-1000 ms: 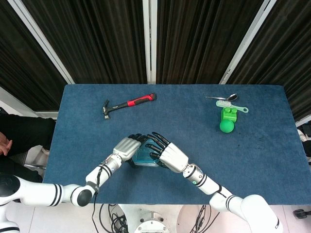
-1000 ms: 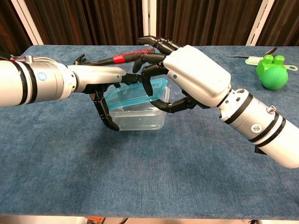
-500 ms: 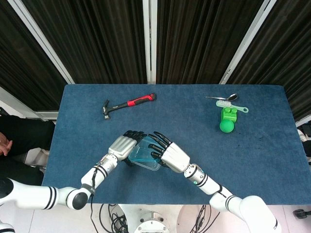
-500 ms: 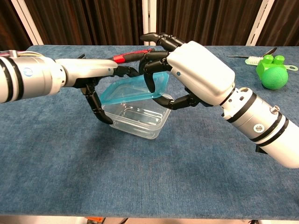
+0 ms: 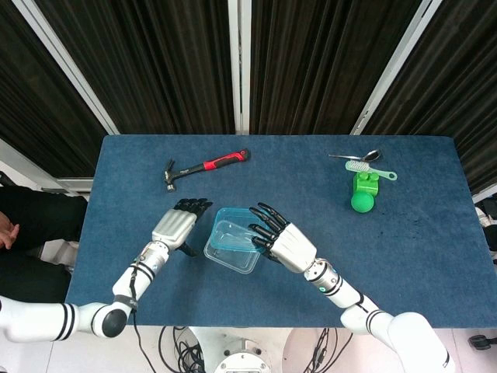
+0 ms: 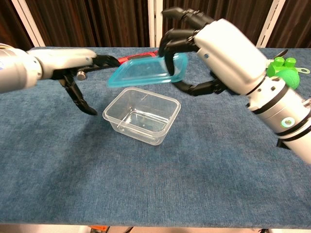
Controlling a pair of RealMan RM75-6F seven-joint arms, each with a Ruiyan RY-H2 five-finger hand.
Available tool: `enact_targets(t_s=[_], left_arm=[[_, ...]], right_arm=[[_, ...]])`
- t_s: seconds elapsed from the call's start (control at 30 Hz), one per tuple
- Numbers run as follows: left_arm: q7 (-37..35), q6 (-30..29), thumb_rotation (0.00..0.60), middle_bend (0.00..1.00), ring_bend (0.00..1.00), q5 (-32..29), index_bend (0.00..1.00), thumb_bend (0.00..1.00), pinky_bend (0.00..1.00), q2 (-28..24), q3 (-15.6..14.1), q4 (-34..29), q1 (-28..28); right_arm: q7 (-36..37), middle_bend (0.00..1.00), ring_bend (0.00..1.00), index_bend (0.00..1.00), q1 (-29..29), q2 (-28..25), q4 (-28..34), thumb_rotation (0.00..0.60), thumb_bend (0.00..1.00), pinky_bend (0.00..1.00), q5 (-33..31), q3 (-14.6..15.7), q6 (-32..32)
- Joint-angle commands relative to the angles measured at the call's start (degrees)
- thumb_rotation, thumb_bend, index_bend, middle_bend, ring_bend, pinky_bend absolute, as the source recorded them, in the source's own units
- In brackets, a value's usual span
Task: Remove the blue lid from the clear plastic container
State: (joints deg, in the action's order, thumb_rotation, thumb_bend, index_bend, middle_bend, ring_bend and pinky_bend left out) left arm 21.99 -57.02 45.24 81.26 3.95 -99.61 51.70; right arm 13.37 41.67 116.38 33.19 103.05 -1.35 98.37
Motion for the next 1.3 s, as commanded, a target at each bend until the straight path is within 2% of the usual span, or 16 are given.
enact_targets(t_s=[0.03, 0.23, 0.3, 0.33, 0.4, 0.43, 0.47, 0.5, 0.53, 0.7, 0.83, 0.97, 1.07, 1.17, 1.23, 1.3], left_arm=[[-0.54, -2.32, 0.6, 0.0, 0.0, 0.27, 0.0, 0.0, 0.04, -1.68, -0.03, 0.24, -1.92], [-2.92, -6.19, 0.6, 0.0, 0.0, 0.97, 0.0, 0.0, 0.04, -5.27, -0.44, 0.47, -6.57], [-4.35, -7.25, 0.6, 0.0, 0.0, 2.12, 0.0, 0.0, 0.04, -6.46, -0.65, 0.86, -8.32], [-4.97, -7.72, 0.6, 0.0, 0.0, 2.54, 0.0, 0.0, 0.04, -6.91, -0.78, 1.12, -9.11], [-6.98, -9.01, 0.6, 0.0, 0.0, 3.53, 0.0, 0.0, 0.04, -7.61, -0.77, 1.74, -11.09], [-8.45, -9.68, 0.6, 0.0, 0.0, 4.1, 0.0, 0.0, 0.03, -7.86, -0.69, 2.13, -12.27], [-9.62, -10.13, 0.6, 0.0, 0.0, 4.48, 0.0, 0.0, 0.03, -7.99, -0.57, 2.39, -13.14], [-10.77, -10.53, 0.6, 0.0, 0.0, 4.93, 0.0, 0.0, 0.02, -8.07, -0.46, 2.69, -13.95], [-11.79, -10.84, 0.6, 0.0, 0.0, 5.37, 0.0, 0.0, 0.02, -8.17, -0.4, 3.0, -14.72], [-16.68, -10.86, 0.6, 0.0, 0.0, 7.89, 0.0, 0.0, 0.02, -8.78, -0.45, 4.32, -18.18], [-17.39, -10.86, 0.6, 0.0, 0.0, 9.61, 0.0, 0.0, 0.02, -9.22, -1.07, 6.34, -20.19], [-15.79, -12.94, 0.6, 0.01, 0.0, 11.89, 0.01, 0.0, 0.03, -8.8, -1.8, 10.71, -22.07], [-15.68, -16.04, 0.6, 0.03, 0.0, 15.2, 0.04, 0.0, 0.03, -8.21, -2.64, 14.96, -24.26], [-17.28, -19.26, 0.6, 0.05, 0.0, 18.51, 0.07, 0.0, 0.02, -8.03, -3.53, 18.58, -26.99], [-19.12, -21.09, 0.6, 0.05, 0.0, 19.81, 0.08, 0.0, 0.02, -7.94, -3.67, 20.47, -28.8], [-21.6, -22.81, 0.6, 0.05, 0.0, 20.88, 0.09, 0.0, 0.02, -7.91, -3.88, 21.77, -31.03]], right_arm=[[-0.76, 0.38, 0.1, 1.0, -1.14, -2.33, 0.56, 0.6, 0.88, 0.13, -1.04, -0.81, 1.19], [0.2, 0.37, 0.1, 1.0, -4.41, -6.42, -0.39, 0.6, 0.88, 0.14, -6.4, -2.97, -2.69], [0.5, 0.35, 0.09, 0.94, -5.02, -6.91, -1.43, 0.6, 0.87, 0.13, -8.61, -3.6, -6.54], [0.06, 0.32, 0.07, 0.84, -5.27, -7.07, -1.55, 0.6, 0.85, 0.11, -9.84, -3.82, -9.35], [-0.68, 0.2, 0.02, 0.53, -5.53, -8.23, 0.39, 0.6, 0.73, 0.03, -11.77, -3.56, -15.83], [-1.82, 0.11, 0.0, 0.3, -5.66, -9.27, 2.73, 0.6, 0.61, 0.01, -12.85, -3.4, -19.44], [-2.84, 0.05, 0.0, 0.13, -5.68, -10.18, 4.72, 0.6, 0.49, 0.0, -13.31, -3.3, -21.1], [-3.99, 0.01, 0.0, 0.04, -5.8, -11.0, 6.73, 0.6, 0.4, 0.0, -13.77, -3.27, -22.35], [-5.03, 0.0, 0.0, 0.0, -5.96, -11.88, 8.84, 0.6, 0.31, 0.0, -14.17, -3.24, -23.32], [-9.42, 0.0, 0.0, 0.0, -7.86, -19.48, 23.55, 0.6, 0.12, 0.0, -16.23, -2.2, -27.69], [-12.29, 0.0, 0.0, 0.0, -10.18, -28.76, 37.9, 0.6, 0.07, 0.0, -17.12, -0.17, -29.52], [-12.48, 0.0, 0.0, 0.0, -12.74, -36.15, 46.88, 0.6, 0.07, 0.0, -16.39, 1.08, -27.19], [-11.07, 0.04, 0.0, 0.01, -15.99, -39.2, 49.71, 0.6, 0.13, 0.01, -16.43, 0.39, -21.71], [-8.29, 0.15, 0.01, 0.11, -18.81, -42.76, 51.48, 0.6, 0.23, 0.08, -17.85, -0.04, -18.96], [-7.91, 0.19, 0.02, 0.13, -20.51, -44.69, 52.04, 0.6, 0.24, 0.1, -18.99, -0.13, -17.76], [-7.45, 0.19, 0.03, 0.13, -22.58, -46.98, 53.34, 0.6, 0.24, 0.09, -19.77, 0.44, -16.74]])
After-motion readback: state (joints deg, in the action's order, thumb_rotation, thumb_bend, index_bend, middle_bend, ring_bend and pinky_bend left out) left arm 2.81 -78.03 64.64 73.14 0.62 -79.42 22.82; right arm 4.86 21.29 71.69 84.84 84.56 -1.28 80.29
